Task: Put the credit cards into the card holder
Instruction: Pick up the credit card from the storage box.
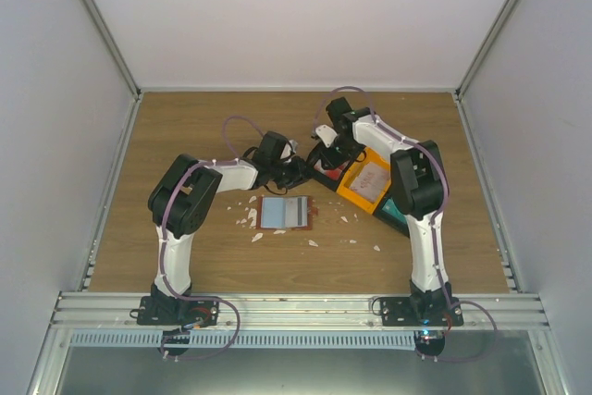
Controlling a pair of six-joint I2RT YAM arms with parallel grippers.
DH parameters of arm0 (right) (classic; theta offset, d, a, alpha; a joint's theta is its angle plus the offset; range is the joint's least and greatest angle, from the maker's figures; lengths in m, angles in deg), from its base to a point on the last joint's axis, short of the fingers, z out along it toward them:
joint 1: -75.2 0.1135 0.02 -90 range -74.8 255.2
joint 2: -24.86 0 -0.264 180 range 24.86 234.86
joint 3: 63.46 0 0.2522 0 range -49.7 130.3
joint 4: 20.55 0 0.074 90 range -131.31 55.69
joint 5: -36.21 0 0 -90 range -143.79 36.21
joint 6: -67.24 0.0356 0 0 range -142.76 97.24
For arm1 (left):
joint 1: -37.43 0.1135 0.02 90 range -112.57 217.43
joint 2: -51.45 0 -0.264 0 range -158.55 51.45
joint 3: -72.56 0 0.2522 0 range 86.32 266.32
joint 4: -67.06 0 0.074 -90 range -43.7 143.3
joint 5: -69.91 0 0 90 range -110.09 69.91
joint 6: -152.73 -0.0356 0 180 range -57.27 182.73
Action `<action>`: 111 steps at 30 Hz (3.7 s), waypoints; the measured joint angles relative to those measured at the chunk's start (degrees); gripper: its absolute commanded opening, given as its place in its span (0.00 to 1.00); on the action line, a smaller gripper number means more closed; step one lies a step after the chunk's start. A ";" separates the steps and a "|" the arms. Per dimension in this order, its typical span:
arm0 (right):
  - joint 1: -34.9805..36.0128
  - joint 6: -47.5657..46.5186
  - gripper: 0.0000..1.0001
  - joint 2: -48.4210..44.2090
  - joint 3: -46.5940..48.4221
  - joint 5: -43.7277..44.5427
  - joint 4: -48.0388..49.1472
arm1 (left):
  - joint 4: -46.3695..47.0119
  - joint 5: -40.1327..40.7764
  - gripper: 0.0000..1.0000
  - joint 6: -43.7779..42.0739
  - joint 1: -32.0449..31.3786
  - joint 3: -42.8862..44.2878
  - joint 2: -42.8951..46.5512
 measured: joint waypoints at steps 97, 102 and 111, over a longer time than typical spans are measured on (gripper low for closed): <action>4.94 3.63 0.44 -8.66 -10.78 1.70 3.61 | -0.94 1.14 0.24 -0.79 -0.33 1.97 -1.05; 5.09 3.65 0.43 -8.66 -10.78 1.86 3.54 | -1.33 1.11 0.24 -0.76 -0.33 2.40 -1.25; 5.09 3.91 0.38 -9.09 -10.78 2.25 3.23 | -1.46 1.11 0.24 -0.81 -0.33 2.47 -1.27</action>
